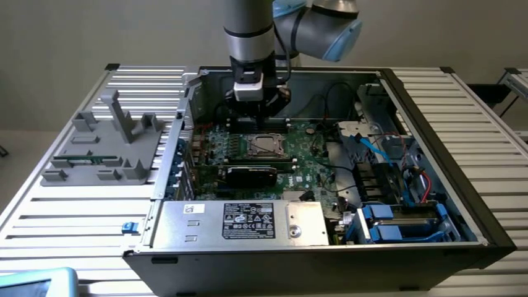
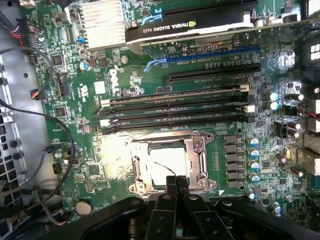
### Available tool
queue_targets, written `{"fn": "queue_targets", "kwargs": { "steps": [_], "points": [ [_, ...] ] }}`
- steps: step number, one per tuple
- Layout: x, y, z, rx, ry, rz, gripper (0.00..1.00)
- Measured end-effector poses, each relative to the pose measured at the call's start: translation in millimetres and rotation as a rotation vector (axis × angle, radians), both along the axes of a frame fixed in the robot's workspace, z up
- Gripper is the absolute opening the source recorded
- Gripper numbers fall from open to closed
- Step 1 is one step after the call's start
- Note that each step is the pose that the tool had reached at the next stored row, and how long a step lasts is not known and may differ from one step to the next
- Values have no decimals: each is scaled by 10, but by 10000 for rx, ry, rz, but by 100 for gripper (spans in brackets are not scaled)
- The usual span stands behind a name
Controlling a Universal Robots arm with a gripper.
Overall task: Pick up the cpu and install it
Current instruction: 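Install the first cpu locking lever, then install the second cpu locking lever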
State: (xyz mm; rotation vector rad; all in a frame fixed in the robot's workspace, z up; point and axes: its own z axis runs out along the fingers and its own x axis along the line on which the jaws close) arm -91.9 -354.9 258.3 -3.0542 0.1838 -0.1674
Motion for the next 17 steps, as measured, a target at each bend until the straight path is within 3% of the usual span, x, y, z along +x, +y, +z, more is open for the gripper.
{"fn": "queue_targets", "kwargs": {
  "steps": [5,7,11,17],
  "points": [
    [-4,10,45,-429,61,202,12],
    [-6,14,67,-529,101,277,12],
    [-12,16,149,-553,148,349,12],
    [-12,15,152,-551,173,352,12]
  ]
}}
